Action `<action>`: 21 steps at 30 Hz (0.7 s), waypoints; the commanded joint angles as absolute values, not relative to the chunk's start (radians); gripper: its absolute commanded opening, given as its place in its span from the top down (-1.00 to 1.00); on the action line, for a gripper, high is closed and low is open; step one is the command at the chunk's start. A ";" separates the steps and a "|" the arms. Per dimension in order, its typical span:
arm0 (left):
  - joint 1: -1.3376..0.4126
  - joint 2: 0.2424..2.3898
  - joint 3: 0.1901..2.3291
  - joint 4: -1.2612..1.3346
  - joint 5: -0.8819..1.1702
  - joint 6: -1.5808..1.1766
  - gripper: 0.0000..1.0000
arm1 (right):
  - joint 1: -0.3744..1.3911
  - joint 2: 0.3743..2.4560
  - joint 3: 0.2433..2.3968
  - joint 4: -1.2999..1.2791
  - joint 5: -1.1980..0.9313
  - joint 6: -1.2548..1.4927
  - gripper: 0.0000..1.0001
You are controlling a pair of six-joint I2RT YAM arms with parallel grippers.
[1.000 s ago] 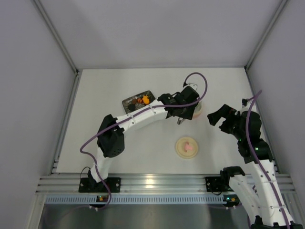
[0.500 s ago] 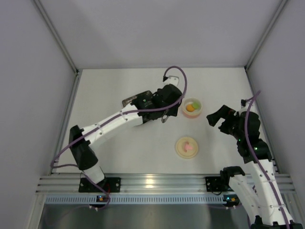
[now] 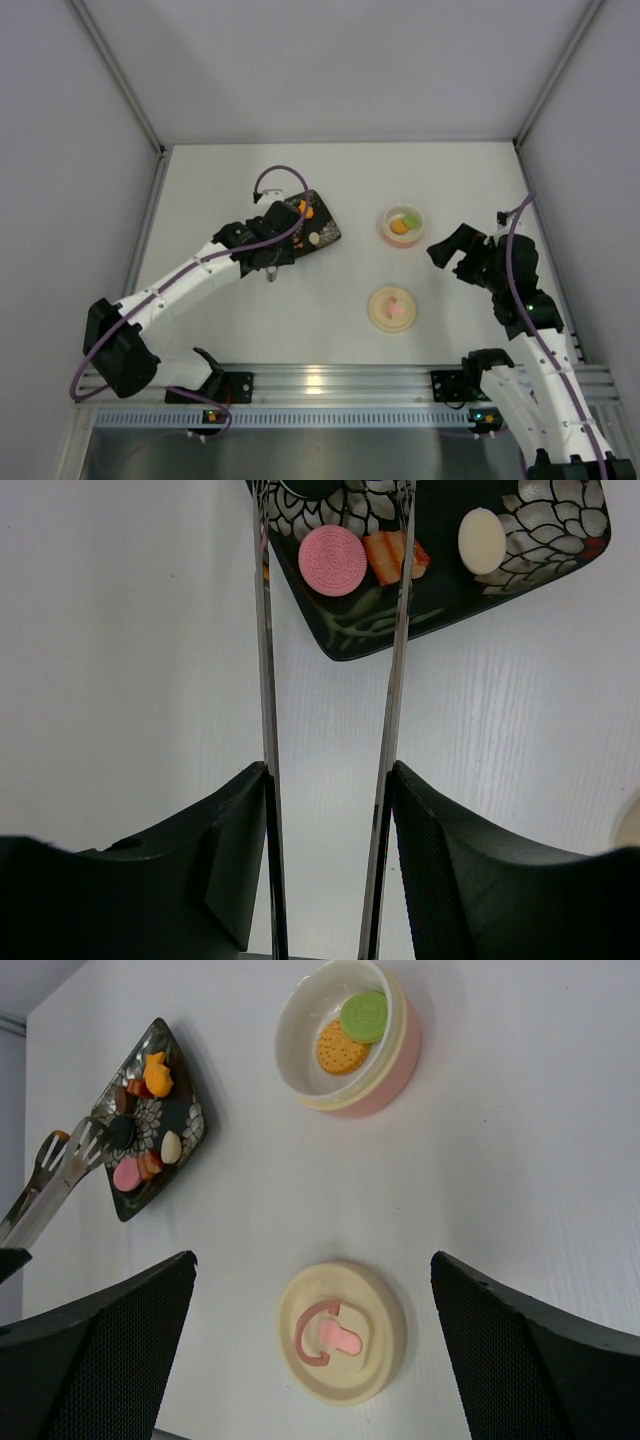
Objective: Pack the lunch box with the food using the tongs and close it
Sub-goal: Pick up the fake food from the plate.
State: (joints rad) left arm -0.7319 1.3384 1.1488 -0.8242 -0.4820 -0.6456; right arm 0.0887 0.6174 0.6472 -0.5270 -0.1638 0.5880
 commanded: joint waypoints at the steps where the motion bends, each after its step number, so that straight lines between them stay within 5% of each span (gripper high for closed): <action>1: -0.697 1.316 1.137 -0.779 -0.469 -0.643 -0.10 | 0.072 0.626 0.643 -0.453 -0.189 0.600 -0.99; 21: -0.604 1.457 1.167 -0.690 -0.417 -0.549 -0.08 | 0.072 0.632 0.652 -0.448 -0.189 0.595 -0.99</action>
